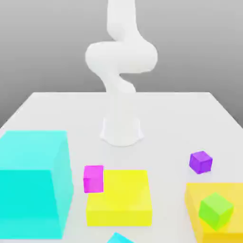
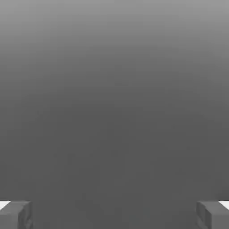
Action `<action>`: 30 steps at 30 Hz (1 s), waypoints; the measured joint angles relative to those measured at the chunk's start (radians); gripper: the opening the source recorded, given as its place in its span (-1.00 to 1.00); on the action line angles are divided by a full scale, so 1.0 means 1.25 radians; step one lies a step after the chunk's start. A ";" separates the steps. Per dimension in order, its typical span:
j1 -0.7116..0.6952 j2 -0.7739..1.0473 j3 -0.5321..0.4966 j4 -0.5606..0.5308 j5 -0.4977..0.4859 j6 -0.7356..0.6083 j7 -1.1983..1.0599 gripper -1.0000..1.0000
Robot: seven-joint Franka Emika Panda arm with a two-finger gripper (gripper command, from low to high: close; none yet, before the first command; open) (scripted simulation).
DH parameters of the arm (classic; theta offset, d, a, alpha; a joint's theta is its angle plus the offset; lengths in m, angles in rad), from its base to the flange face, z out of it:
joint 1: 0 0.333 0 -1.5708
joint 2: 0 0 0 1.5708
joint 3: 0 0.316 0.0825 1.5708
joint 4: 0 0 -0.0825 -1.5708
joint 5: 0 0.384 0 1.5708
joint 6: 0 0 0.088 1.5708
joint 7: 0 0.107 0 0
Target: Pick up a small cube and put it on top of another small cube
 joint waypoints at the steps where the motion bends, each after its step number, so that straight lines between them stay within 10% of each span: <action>1: -0.013 0.031 0.011 0.001 -0.004 0.008 0.017 0.00; 30: -0.103 0.860 0.088 0.028 -0.078 0.249 0.462 0.00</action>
